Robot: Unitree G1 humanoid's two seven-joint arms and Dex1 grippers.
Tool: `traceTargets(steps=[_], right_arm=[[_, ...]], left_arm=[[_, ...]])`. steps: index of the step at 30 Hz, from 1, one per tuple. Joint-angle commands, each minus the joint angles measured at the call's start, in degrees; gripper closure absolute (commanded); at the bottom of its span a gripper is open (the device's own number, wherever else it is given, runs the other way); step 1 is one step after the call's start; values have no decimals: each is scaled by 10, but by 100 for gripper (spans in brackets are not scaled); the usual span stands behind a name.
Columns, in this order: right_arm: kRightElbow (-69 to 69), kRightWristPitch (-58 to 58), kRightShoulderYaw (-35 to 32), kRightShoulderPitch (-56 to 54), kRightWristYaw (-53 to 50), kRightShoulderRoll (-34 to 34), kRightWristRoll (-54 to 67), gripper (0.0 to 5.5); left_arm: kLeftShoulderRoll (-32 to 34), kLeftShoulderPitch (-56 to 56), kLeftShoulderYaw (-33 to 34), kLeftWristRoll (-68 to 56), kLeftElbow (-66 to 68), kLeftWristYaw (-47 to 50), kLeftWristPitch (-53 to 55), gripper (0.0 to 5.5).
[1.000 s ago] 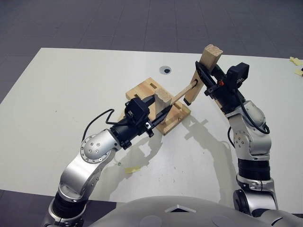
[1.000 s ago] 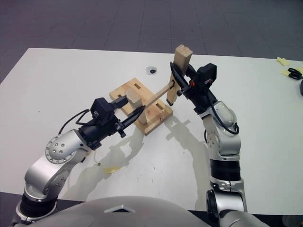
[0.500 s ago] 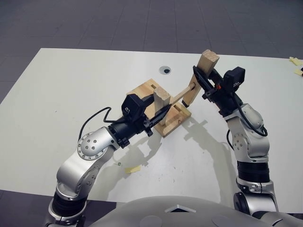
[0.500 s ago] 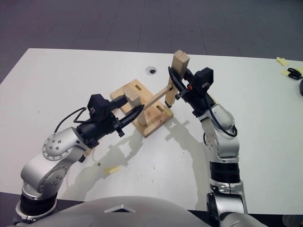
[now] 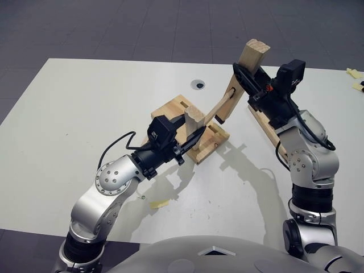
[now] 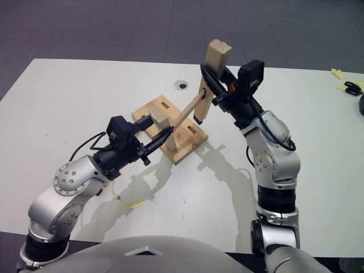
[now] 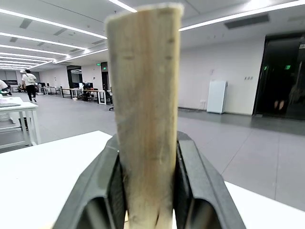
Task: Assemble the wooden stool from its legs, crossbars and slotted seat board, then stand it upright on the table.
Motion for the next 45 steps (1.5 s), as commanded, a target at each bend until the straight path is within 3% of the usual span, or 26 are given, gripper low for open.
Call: traceTargets(steps=[1, 12, 20, 27, 38, 44, 45], right_arm=[[8, 70, 23, 22, 29, 2, 51, 447], [65, 145, 1, 23, 41, -15, 111, 447], [106, 192, 130, 22, 61, -128, -15, 447], [57, 221, 210, 97, 42, -192, -31, 440], [46, 123, 100, 77, -111, -72, 0, 436], [23, 99, 77, 78, -129, -41, -3, 436], [19, 100, 72, 79, -130, -37, 2, 436]], left_arm=[[21, 25, -27, -3, 49, -22, 45, 344], [36, 13, -25, -6, 66, -43, 37, 344], [48, 3, -25, 2, 75, -52, 32, 345], [73, -28, 10, -9, 85, -74, 31, 346], [83, -161, 87, -31, 186, -114, 20, 346], [98, -195, 105, -22, 231, -144, 5, 346], [100, -200, 107, -21, 236, -148, 4, 310]])
